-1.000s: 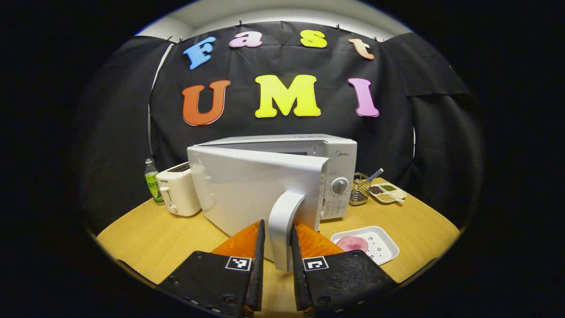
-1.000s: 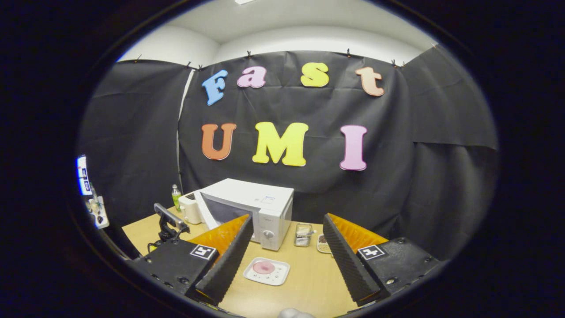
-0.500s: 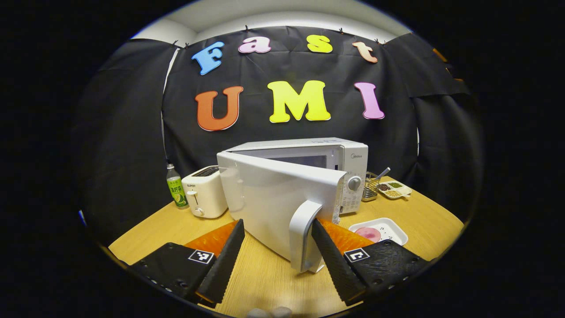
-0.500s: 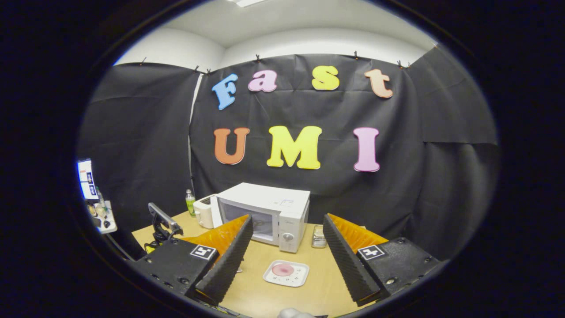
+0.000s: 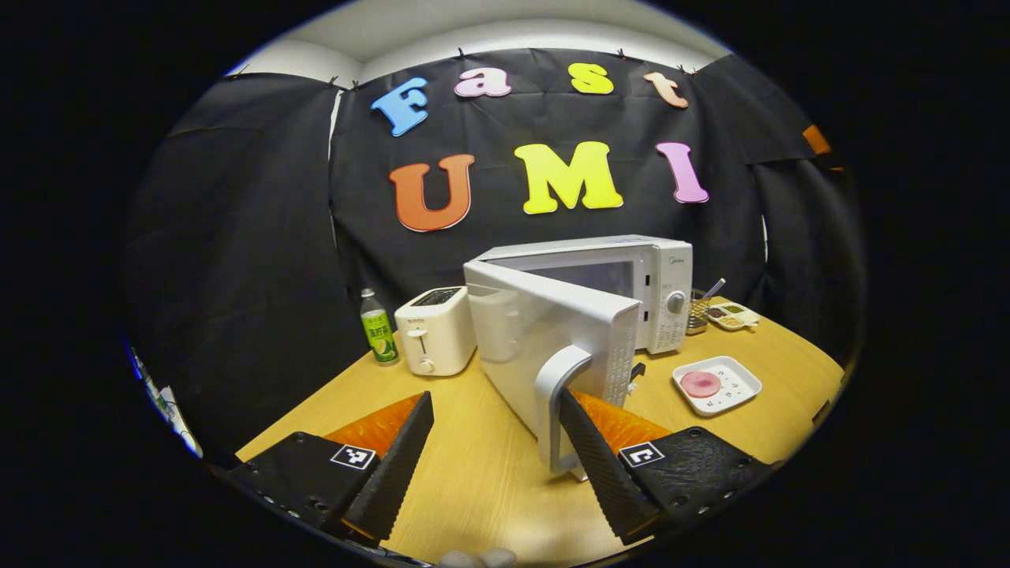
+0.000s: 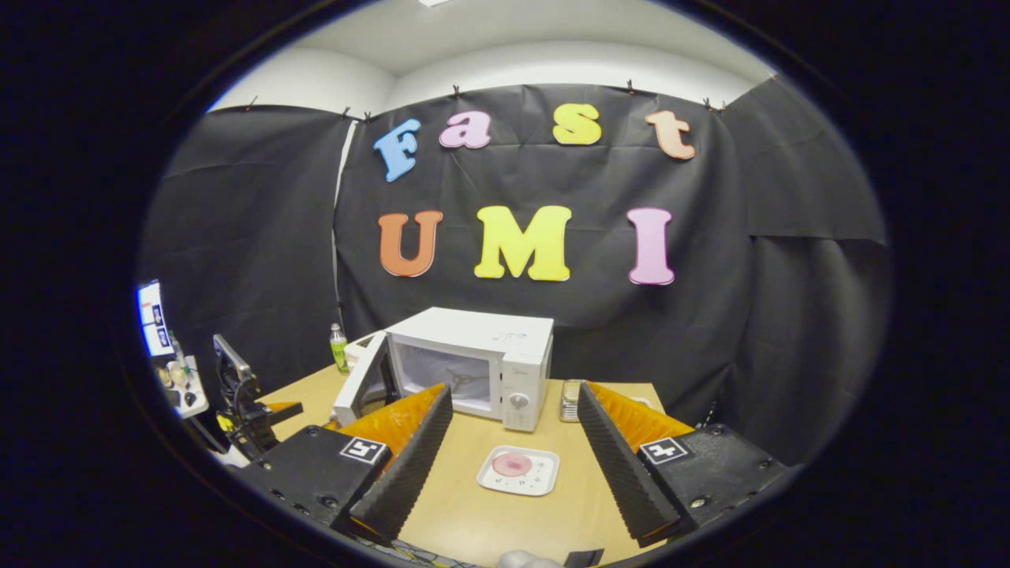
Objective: Open the microwave oven with the left hand, put the food in, and close the microwave oven.
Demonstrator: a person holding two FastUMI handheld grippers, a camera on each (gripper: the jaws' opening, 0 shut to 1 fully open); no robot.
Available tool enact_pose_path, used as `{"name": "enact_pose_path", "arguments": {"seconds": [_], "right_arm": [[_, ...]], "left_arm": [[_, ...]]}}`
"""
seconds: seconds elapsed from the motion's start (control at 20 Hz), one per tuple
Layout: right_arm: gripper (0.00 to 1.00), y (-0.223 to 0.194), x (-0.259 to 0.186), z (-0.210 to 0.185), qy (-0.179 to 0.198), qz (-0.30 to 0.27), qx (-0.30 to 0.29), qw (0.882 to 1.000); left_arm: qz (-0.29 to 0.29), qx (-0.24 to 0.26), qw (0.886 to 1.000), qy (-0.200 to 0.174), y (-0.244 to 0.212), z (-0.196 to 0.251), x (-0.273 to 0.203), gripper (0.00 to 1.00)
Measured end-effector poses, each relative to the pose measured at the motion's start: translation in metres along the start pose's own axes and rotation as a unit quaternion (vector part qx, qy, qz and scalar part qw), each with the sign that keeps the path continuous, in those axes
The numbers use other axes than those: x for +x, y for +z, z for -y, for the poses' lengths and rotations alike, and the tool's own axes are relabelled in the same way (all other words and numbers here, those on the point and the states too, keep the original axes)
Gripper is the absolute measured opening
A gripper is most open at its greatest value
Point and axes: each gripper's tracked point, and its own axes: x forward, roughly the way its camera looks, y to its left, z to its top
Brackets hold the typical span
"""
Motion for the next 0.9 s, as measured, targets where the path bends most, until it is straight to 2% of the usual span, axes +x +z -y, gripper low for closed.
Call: {"name": "enact_pose_path", "arguments": {"seconds": [0.25, 0.4, 0.65, 0.7, 0.75, 0.8, 0.9], "right_arm": [[1.00, -0.025, 0.004, 0.007, -0.009, -0.023, 0.007, 1.000], [1.00, -0.040, 0.012, 0.012, -0.009, -0.037, 0.007, 0.999], [1.00, -0.085, 0.044, 0.025, 0.009, -0.076, 0.015, 0.997], [0.94, -0.097, 0.053, 0.031, 0.012, -0.089, 0.015, 0.996], [0.94, -0.110, 0.064, 0.038, 0.016, -0.101, 0.015, 0.995], [1.00, -0.126, 0.074, 0.046, 0.017, -0.116, 0.015, 0.993], [0.96, -0.153, 0.096, 0.063, 0.023, -0.144, 0.027, 0.989]], "left_arm": [[-0.028, -0.001, 0.998, 0.064, -0.021, -0.069, -0.020, 0.96], [-0.029, -0.001, 0.996, 0.078, -0.017, -0.085, -0.036, 0.96], [-0.008, -0.001, 0.997, 0.071, 0.016, -0.059, -0.057, 0.96], [-0.004, -0.002, 0.998, 0.067, 0.024, -0.051, -0.059, 0.96], [0.001, -0.004, 0.998, 0.064, 0.033, -0.040, -0.061, 0.96], [0.005, -0.005, 0.998, 0.060, 0.042, -0.028, -0.062, 0.96], [0.013, -0.006, 0.998, 0.056, 0.060, -0.006, -0.063, 0.96]]}}
